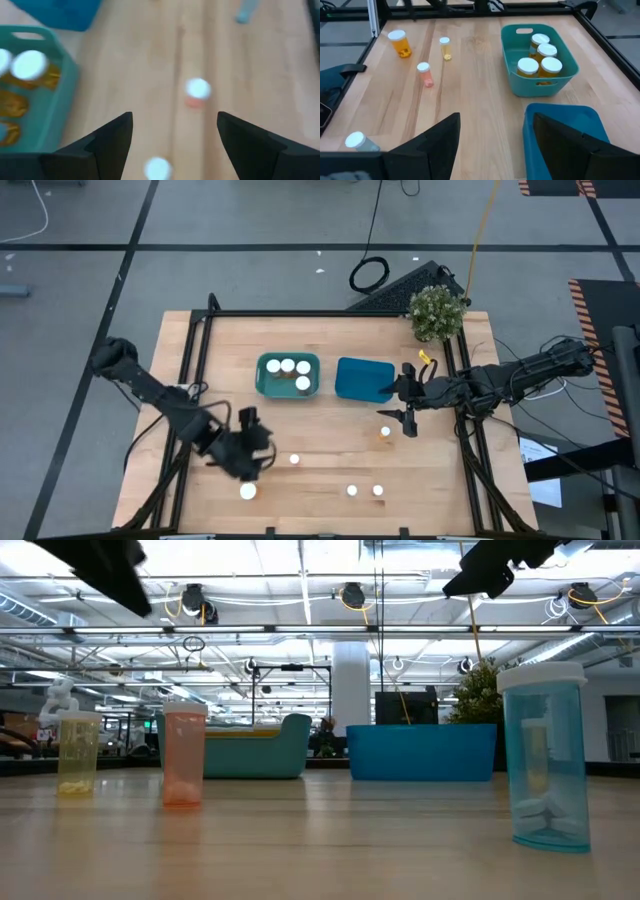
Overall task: Pick and place medicine bottles into bin by pill shape (circle, oval)
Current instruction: Put the large orange capsule bottle into the green bin
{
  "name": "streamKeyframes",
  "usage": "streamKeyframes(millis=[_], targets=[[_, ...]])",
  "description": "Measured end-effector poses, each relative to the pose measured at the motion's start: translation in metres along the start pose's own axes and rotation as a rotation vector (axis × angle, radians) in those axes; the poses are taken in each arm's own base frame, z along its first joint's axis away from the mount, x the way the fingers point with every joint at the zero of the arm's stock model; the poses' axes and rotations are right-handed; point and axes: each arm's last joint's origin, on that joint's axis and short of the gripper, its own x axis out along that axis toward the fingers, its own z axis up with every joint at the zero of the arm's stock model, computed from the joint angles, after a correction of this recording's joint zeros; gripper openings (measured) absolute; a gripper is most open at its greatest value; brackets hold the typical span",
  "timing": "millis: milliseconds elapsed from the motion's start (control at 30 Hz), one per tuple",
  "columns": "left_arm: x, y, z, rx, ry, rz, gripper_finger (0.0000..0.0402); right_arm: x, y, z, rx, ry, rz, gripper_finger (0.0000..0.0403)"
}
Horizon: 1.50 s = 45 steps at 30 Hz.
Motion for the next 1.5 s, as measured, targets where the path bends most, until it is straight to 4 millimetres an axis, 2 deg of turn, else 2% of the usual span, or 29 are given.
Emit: streamKeyframes(millis=[267,600,933,1100,1367,1500], targets=[[-0.021,-0.032,-0.023,-0.001,-0.028,-0.071,0.0294,0.0,0.0,0.002,0.0,-0.02,0.003,0.0244],[-0.032,-0.047,-0.036,-0.067,-0.013,-0.132,0.0294,0.0,0.0,0.002,-0.02,-0.021,0.001,0.0244],[-0.014,-0.064,-0.049,-0.083,0.109,-0.159,0.0294,0.0,0.0,0.002,-0.02,-0.021,-0.001,0.0244],[-0.011,-0.076,-0.044,-0.074,0.157,-0.142,0.0294,0.0,0.0,0.002,-0.029,-0.021,-0.001,0.0244],[-0.006,-0.101,-0.03,0.025,0.292,-0.021,0.0294,0.0,0.0,0.002,-0.049,-0.021,-0.003,0.0244],[-0.001,-0.111,-0.028,-0.005,0.357,-0.016,0.0294,0.0,0.0,0.002,-0.049,-0.021,-0.002,0.0244]])
